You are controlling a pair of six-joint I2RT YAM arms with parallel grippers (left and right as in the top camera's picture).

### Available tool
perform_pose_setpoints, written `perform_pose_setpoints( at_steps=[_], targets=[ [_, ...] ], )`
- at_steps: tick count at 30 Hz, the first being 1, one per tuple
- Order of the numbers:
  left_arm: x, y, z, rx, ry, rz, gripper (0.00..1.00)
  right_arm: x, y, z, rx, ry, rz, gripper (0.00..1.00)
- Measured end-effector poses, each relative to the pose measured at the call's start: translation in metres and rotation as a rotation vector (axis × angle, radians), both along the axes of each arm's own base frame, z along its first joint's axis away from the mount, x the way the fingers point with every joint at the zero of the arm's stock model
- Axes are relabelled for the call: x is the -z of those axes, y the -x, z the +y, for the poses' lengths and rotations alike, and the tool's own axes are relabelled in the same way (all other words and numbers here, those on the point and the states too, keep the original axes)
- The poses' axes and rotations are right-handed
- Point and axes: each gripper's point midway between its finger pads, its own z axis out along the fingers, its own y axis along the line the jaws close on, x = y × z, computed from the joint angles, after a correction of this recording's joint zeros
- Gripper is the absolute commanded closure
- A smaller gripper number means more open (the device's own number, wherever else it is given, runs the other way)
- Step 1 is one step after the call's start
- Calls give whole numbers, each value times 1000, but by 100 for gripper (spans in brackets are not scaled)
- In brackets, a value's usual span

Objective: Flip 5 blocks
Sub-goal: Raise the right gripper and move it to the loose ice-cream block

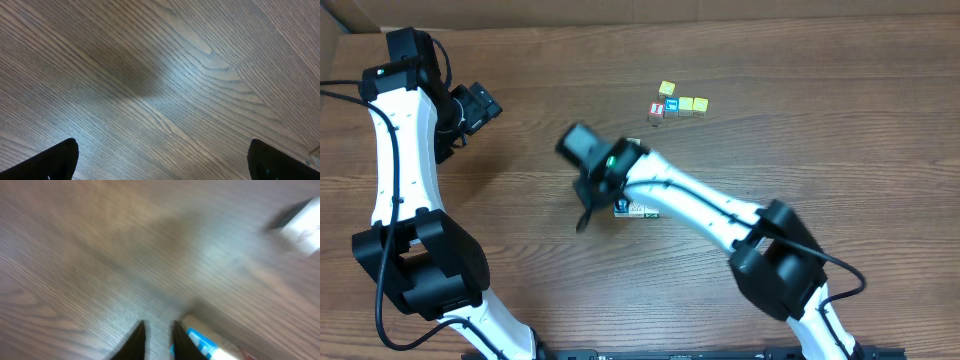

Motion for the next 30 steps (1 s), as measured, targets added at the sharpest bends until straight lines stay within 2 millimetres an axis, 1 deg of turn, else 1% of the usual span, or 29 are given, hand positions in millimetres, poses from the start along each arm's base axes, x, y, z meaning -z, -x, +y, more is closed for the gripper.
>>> perform_pose_setpoints(
  at_steps=[3, 4, 5, 6, 8, 9, 11, 13, 16, 18, 22, 25, 27, 30],
  targets=[
    [0, 0, 0, 0, 0, 0, 0, -41, -44, -12, 94, -91, -51, 35],
    [0, 0, 0, 0, 0, 0, 0, -54, -64, -21, 133, -125, -76, 32],
    [0, 0, 0, 0, 0, 0, 1, -60, -76, -29, 160, -141, -88, 30],
    [0, 0, 0, 0, 0, 0, 0, -63, -91, -42, 192, -151, -101, 30],
    [0, 0, 0, 0, 0, 0, 0, -64, -110, -64, 240, -156, -107, 30],
    [0, 0, 0, 0, 0, 0, 0, -61, -117, -76, 265, -154, -99, 28],
    [0, 0, 0, 0, 0, 0, 0, -57, -124, -90, 299, -164, -75, 27],
    [0, 0, 0, 0, 0, 0, 0, -53, -127, -93, 323, -184, -47, 28],
    [0, 0, 0, 0, 0, 0, 1, -38, -125, -86, 350, -200, 5, 31],
    [0, 0, 0, 0, 0, 0, 0, -21, -120, -76, 356, -197, 44, 34],
    [0, 0, 0, 0, 0, 0, 0, 16, -105, -57, 361, -159, 113, 34],
    [0, 0, 0, 0, 0, 0, 0, 35, -90, -46, 350, -116, 136, 34],
    [0, 0, 0, 0, 0, 0, 0, 41, -84, -39, 344, -93, 129, 35],
    [0, 0, 0, 0, 0, 0, 0, 44, -78, -33, 344, -64, 105, 35]
  ],
)
